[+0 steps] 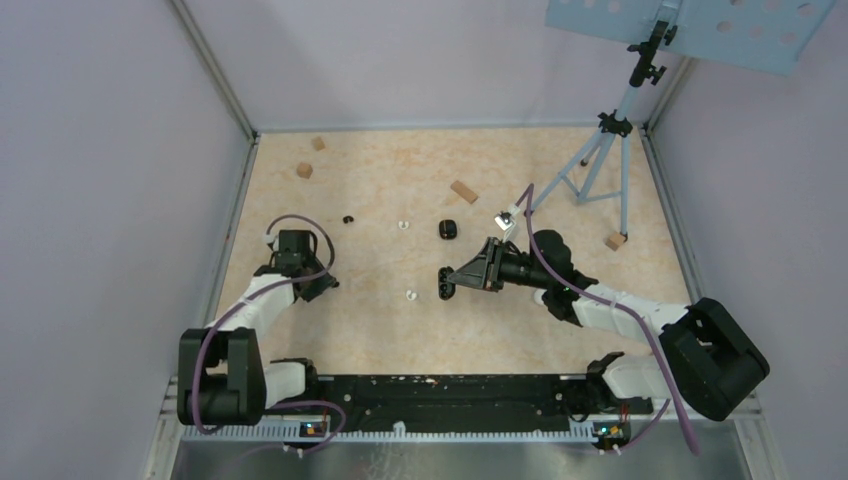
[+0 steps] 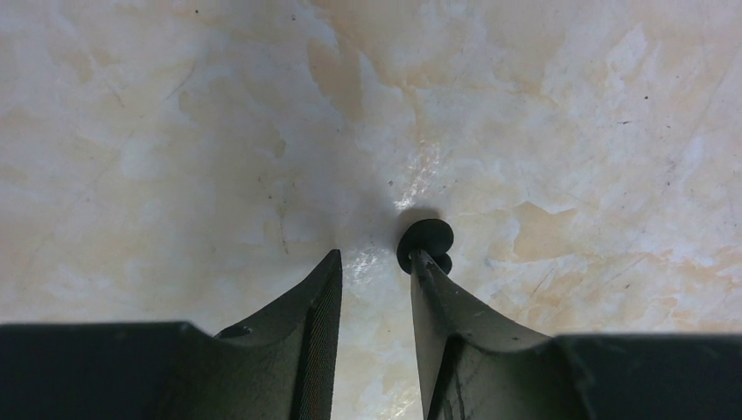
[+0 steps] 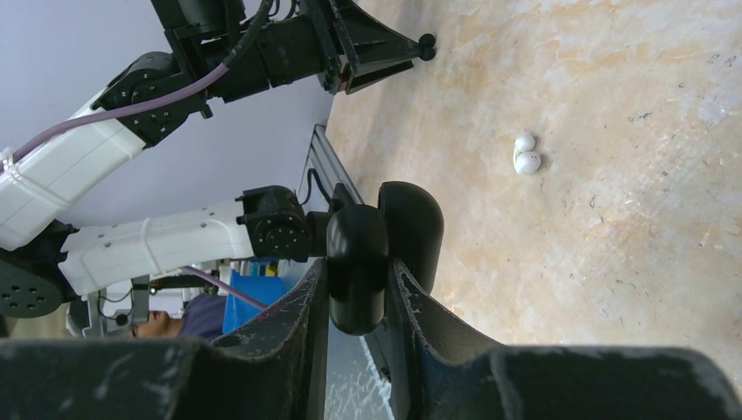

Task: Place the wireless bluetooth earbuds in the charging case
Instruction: Pick up the right earbud from the center of the board.

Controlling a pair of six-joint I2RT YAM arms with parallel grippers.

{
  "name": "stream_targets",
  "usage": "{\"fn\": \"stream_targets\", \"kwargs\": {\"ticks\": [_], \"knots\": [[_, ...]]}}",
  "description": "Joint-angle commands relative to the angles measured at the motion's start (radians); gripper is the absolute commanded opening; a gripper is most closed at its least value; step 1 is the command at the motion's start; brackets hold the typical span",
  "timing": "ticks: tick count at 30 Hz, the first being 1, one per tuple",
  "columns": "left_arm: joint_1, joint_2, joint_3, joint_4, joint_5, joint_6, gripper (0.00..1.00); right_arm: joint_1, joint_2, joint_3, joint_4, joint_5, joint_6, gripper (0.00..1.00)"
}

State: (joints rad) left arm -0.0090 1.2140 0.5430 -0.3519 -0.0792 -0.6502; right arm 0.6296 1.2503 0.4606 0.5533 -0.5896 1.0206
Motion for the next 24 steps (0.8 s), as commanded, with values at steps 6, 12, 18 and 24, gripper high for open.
{"fn": "stream_targets", "kwargs": {"ticks": [6,12,18,24], "knots": [[0.001,0.057,0.029,0.094,0.067,0.033,0.37,-0.007,-0.005,0.031,0.042,-0.009,-0.014,0.0],[0.001,0.058,0.03,0.125,0.129,0.05,0.33,-0.007,0.003,0.039,0.043,-0.007,-0.014,0.0],[0.001,0.072,0.024,0.152,0.173,0.064,0.31,-0.006,0.012,0.045,0.046,-0.007,-0.012,0.0],[0.001,0.085,0.024,0.16,0.18,0.071,0.26,-0.004,0.018,0.048,0.046,-0.006,-0.01,0.0]]}}
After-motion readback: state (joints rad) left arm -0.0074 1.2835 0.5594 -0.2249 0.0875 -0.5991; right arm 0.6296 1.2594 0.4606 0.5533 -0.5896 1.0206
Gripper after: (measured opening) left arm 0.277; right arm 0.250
